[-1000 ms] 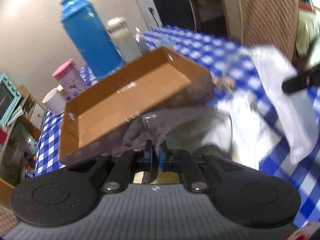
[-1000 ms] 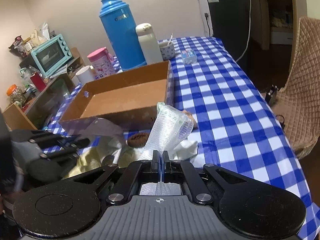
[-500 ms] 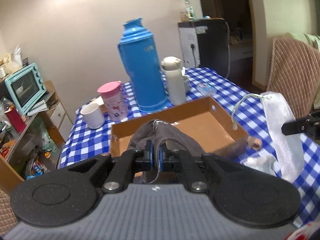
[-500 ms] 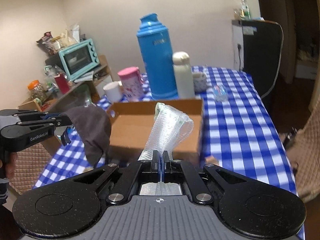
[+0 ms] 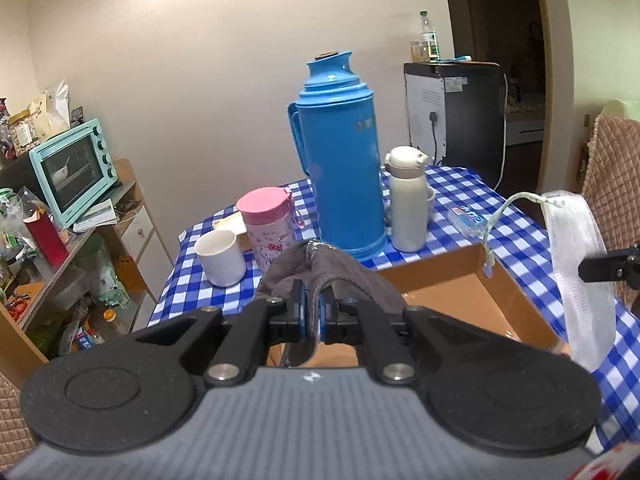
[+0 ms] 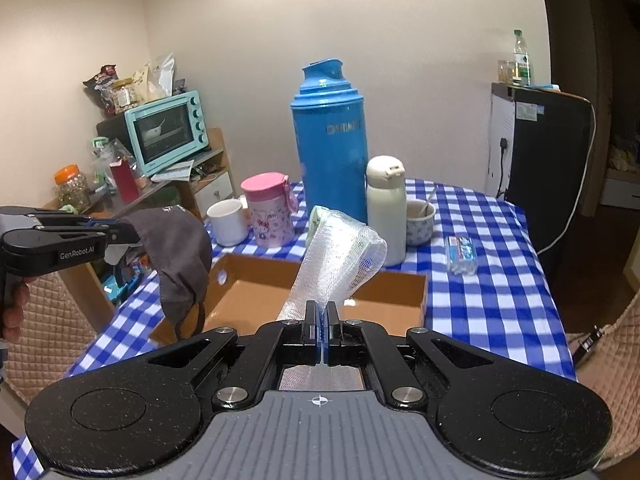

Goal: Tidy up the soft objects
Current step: 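Carry the mask into the box and open the left tool while the right tool carries the mesh bag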

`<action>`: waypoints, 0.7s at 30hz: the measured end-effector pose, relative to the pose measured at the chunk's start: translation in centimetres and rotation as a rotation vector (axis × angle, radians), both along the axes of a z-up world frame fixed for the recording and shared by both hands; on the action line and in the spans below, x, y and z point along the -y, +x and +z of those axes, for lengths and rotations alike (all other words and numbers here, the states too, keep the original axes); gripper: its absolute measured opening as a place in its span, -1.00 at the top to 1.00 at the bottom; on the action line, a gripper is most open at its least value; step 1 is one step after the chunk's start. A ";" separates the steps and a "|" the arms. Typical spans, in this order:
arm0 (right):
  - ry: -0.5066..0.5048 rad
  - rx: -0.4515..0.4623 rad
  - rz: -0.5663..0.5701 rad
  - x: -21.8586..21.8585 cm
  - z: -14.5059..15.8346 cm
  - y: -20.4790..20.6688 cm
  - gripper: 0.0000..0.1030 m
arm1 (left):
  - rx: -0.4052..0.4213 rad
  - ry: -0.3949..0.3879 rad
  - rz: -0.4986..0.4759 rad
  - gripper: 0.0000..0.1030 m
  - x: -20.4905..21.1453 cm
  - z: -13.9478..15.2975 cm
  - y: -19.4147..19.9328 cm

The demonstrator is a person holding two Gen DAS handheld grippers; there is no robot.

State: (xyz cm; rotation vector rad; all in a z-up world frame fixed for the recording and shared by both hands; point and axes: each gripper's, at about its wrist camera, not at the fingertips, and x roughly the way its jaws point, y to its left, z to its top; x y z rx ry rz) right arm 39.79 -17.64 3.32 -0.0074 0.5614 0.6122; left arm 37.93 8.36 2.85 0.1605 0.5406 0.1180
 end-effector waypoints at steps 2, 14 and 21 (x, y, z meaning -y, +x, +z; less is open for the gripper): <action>-0.003 0.007 0.000 -0.4 0.0 1.3 0.98 | -0.002 0.001 0.002 0.86 -0.2 -0.1 1.2; -0.094 -0.010 0.010 -3.0 -3.6 7.1 0.98 | -0.105 -0.015 -0.032 0.85 0.9 -5.4 7.9; -0.112 -0.064 0.007 -3.6 -6.3 9.0 0.98 | -0.232 -0.111 -0.035 0.62 0.3 -9.3 10.2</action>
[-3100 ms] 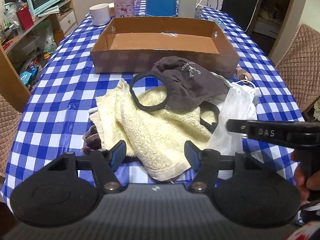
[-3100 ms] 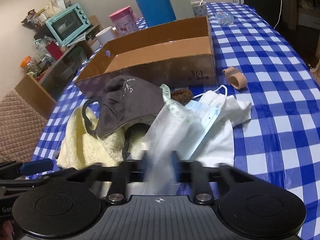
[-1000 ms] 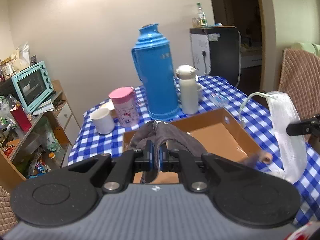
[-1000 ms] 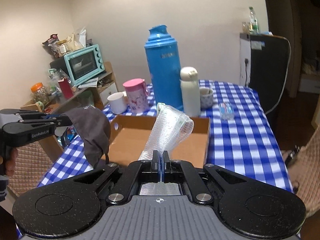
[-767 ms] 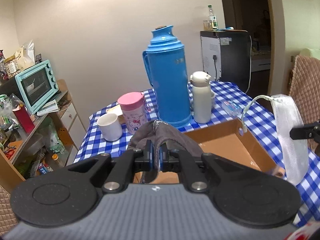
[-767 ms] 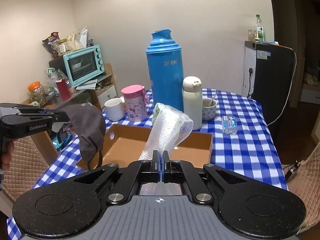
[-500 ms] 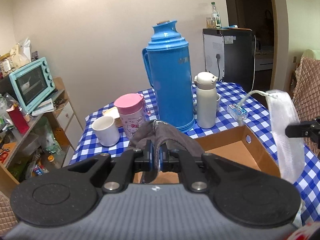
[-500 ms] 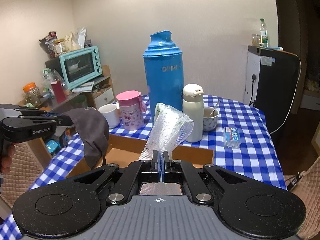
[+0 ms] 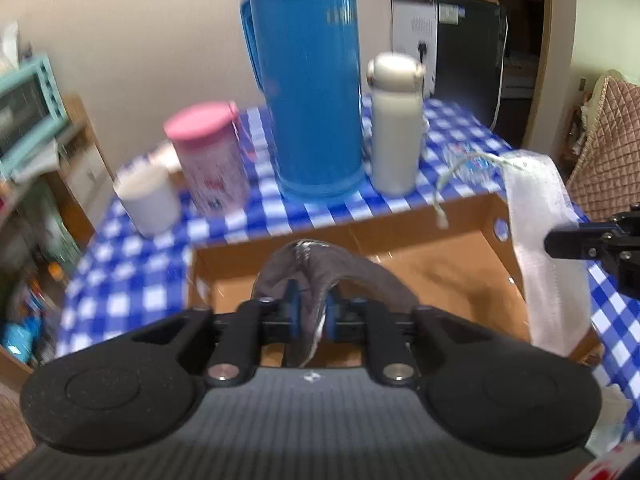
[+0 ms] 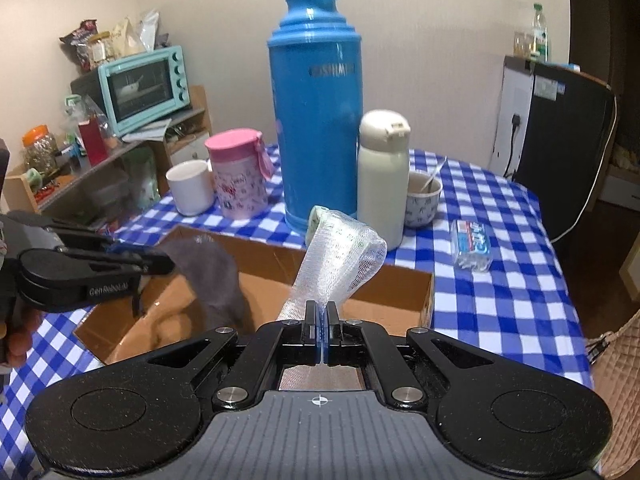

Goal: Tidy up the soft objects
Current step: 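Carry the mask into the box and open the left tool while the right tool carries the mesh bag, then lower the mesh bag into the box and open the right tool, then withdraw both tools from the box back toward the pile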

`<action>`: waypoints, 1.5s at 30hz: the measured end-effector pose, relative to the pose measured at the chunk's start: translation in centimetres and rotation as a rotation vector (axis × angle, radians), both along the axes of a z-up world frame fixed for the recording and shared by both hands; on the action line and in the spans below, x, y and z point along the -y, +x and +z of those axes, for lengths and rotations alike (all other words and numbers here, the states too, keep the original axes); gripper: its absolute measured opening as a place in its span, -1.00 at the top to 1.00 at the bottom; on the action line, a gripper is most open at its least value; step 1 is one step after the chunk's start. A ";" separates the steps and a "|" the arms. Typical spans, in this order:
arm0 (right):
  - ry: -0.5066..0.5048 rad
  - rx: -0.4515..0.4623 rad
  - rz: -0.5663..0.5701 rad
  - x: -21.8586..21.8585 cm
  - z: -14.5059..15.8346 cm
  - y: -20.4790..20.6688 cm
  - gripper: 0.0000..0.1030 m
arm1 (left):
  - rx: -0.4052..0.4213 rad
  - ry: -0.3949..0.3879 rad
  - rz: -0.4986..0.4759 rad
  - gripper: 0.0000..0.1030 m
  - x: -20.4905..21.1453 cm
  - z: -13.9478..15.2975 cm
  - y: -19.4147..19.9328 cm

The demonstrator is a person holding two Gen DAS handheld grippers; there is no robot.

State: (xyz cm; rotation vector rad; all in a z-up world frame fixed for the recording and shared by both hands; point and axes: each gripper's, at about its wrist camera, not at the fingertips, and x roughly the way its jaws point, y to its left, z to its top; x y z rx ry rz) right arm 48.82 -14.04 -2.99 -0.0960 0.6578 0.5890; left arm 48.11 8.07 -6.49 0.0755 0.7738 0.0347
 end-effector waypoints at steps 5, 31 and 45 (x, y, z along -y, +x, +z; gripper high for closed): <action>0.016 -0.039 -0.012 0.3 -1.1 1.0 0.97 | -0.065 -0.043 -0.005 0.20 -0.7 -1.4 -0.2; 0.035 -0.081 -0.063 2.4 -2.0 0.0 -0.10 | -0.049 -0.034 0.006 -0.49 -0.6 0.7 -4.3; 0.114 -0.075 -0.081 4.7 0.9 -4.5 -0.12 | -0.022 -0.056 0.023 -0.49 0.1 3.9 -9.3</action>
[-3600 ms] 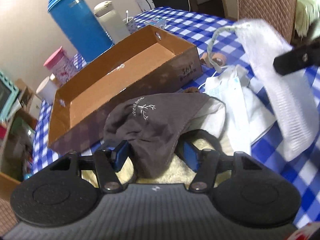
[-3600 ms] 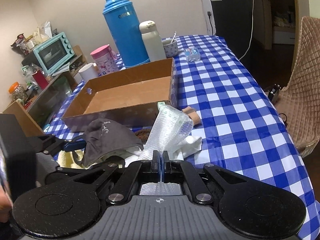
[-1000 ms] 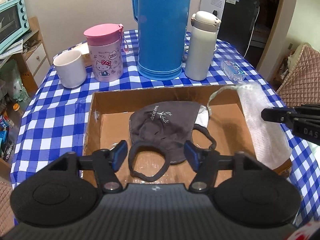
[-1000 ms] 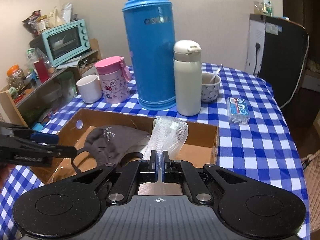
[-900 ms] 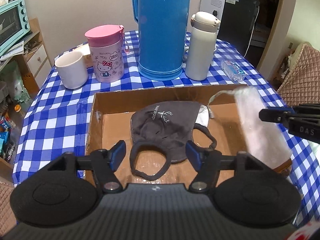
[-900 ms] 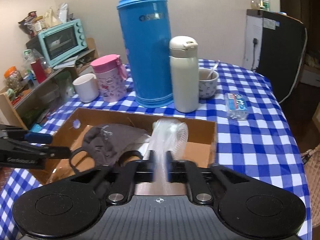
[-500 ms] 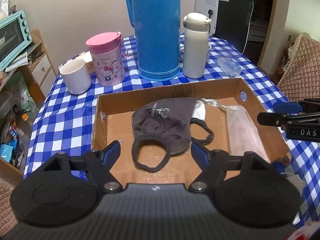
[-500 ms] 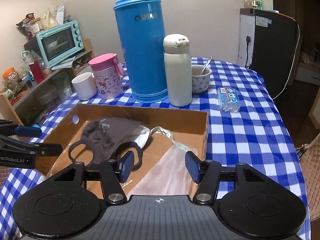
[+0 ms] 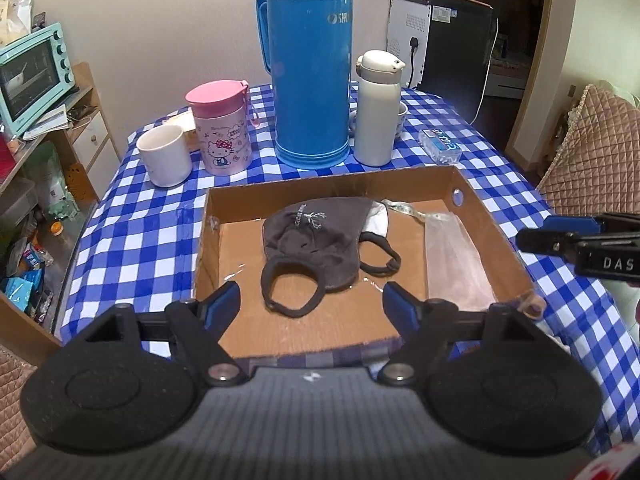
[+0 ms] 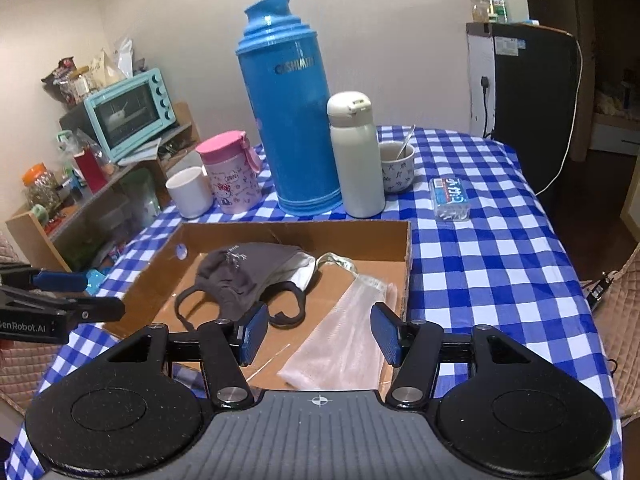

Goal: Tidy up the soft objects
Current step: 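Withdraw both tools from the box back toward the pile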

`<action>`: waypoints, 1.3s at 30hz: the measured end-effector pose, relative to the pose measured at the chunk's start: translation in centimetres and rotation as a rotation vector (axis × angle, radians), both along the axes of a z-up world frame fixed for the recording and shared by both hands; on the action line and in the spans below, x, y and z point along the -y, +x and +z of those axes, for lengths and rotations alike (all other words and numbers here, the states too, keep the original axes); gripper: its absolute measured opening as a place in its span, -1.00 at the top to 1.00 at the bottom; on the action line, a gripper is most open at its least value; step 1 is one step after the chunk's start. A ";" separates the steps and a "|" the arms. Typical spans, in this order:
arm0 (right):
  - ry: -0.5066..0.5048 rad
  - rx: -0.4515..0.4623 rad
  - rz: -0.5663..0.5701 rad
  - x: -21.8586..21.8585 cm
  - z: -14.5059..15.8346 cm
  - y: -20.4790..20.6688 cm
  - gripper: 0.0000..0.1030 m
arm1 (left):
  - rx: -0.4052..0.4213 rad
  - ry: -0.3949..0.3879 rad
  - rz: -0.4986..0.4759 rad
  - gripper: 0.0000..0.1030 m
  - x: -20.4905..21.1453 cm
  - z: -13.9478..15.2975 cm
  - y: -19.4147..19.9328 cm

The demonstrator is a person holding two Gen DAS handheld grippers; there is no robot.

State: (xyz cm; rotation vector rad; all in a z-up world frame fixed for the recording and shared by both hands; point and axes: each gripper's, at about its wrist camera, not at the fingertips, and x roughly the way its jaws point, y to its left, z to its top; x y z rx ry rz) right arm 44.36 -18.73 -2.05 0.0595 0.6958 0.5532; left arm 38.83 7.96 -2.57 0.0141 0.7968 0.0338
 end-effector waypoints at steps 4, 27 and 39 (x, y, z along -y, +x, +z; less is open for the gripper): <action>0.035 0.012 -0.019 1.0 1.0 -1.5 -0.16 | 0.007 -0.005 0.024 -0.49 -0.1 0.8 -1.7; 0.103 -0.038 -0.062 6.3 3.5 -11.7 -0.28 | -0.006 -0.020 0.114 -0.47 -0.8 2.0 -12.8; 0.041 -0.074 -0.040 6.9 2.7 -15.7 -0.28 | -0.049 -0.029 0.116 -0.47 -0.1 0.9 -17.2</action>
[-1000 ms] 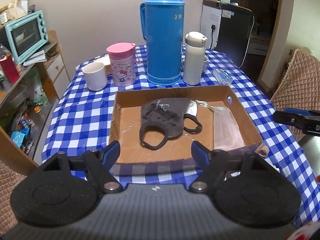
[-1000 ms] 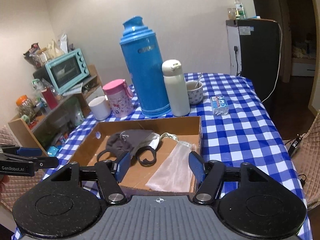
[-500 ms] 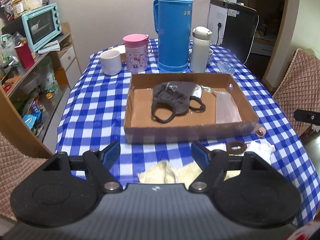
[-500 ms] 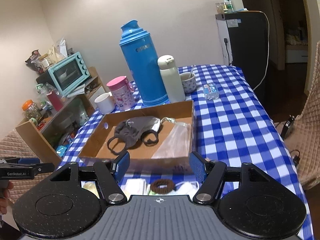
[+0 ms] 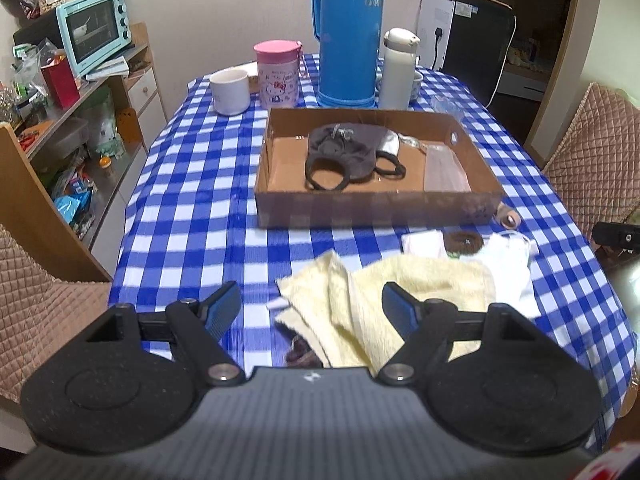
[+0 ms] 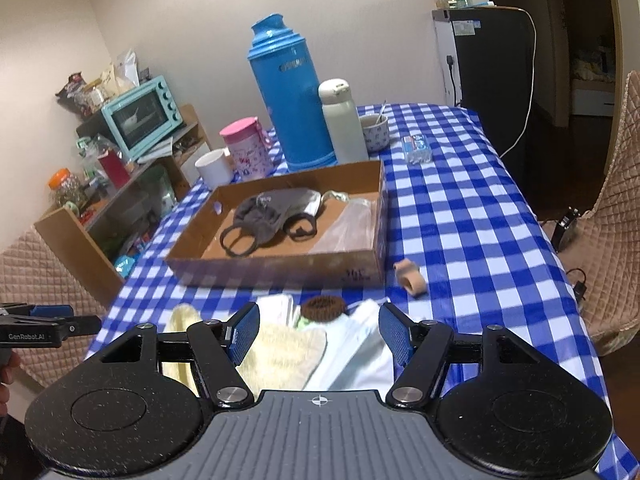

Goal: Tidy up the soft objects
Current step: 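Withdraw both tools from the box back toward the pile, then close the left tool on the yellow terry towel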

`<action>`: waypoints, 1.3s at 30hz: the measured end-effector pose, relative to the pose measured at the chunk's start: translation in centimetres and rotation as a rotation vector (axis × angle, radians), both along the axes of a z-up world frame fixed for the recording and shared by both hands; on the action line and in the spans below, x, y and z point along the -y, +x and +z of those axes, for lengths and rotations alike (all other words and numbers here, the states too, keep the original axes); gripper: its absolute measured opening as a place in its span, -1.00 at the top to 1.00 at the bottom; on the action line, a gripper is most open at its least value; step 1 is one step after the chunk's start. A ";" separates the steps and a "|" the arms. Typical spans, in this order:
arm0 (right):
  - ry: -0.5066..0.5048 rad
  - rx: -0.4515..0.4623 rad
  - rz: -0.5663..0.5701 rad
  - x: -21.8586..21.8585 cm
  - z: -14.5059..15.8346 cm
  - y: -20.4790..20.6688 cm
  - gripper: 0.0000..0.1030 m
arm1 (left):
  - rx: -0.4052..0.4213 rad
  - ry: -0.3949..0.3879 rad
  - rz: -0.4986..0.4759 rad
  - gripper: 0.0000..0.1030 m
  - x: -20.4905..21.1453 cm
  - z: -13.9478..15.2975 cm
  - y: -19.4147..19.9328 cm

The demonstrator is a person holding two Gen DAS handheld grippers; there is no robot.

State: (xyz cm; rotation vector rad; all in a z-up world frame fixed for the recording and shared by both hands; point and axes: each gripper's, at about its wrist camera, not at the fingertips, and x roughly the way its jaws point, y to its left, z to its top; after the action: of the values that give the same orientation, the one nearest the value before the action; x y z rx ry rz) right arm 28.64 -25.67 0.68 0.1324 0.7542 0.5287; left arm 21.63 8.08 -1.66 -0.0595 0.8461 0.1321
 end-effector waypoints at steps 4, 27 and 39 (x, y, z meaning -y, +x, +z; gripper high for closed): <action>-0.013 -0.019 0.011 0.0 -0.7 -1.0 -0.28 | -0.021 -0.007 -0.016 -0.47 0.6 -0.7 -0.9; -0.070 -0.130 -0.003 0.5 -4.1 -2.2 -0.28 | -0.127 -0.100 -0.098 -0.47 4.6 -7.4 1.4; -0.087 -0.174 -0.028 1.6 -5.8 -0.8 -0.28 | -0.165 -0.091 -0.060 -0.18 5.2 -10.3 4.6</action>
State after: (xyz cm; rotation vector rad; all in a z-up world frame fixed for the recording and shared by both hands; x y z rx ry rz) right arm 27.81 -27.26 -5.12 0.1090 0.9424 0.4608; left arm 26.18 2.84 -11.93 -0.1094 1.0175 0.0425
